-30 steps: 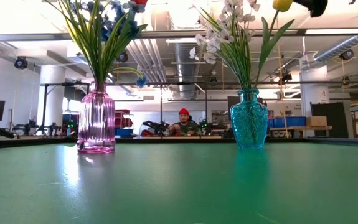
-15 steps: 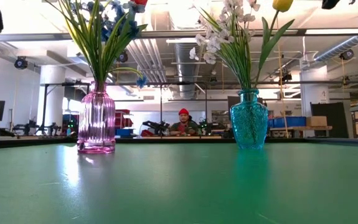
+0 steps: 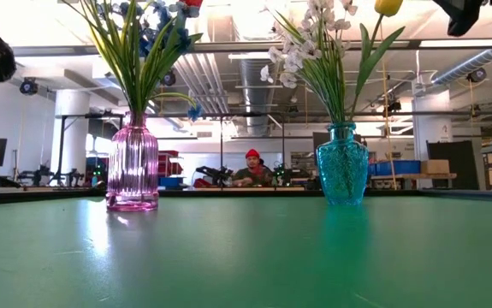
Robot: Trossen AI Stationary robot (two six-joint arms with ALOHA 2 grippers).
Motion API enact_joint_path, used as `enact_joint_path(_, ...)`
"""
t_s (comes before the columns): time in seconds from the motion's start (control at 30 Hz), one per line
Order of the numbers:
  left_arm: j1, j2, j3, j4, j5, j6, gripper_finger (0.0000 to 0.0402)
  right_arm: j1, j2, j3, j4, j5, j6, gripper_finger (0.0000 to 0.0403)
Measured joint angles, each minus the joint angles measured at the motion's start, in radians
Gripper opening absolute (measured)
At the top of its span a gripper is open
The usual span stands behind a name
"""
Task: Sort flowers into vase by color
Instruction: Return to Home Position
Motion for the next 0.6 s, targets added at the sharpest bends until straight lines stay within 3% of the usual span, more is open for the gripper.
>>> enact_joint_path(0.1,-0.001,-0.061,-0.042,0.016,0.028,0.001,0.02,0.0,-0.02,-0.017,-0.002,0.005,0.01,0.0319)
enact_joint_path(0.2,-0.003,-0.128,-0.055,-0.004,0.193,0.002,0.02,0.0,-0.033,-0.028,0.001,0.006,0.021,0.0315)
enact_joint_path(0.3,-0.004,-0.186,-0.049,-0.11,0.335,-0.117,0.02,0.0,-0.037,-0.037,0.001,0.006,0.022,0.031)
enact_joint_path(0.43,-0.002,-0.218,-0.069,-0.296,0.273,-0.381,0.0197,0.0,-0.037,-0.055,0.002,0.006,0.019,0.0304)
enact_joint_path(0.6,-0.003,-0.216,-0.124,-0.294,0.263,-0.424,0.0163,0.0,-0.052,-0.091,-0.002,0.005,-0.003,0.0301)
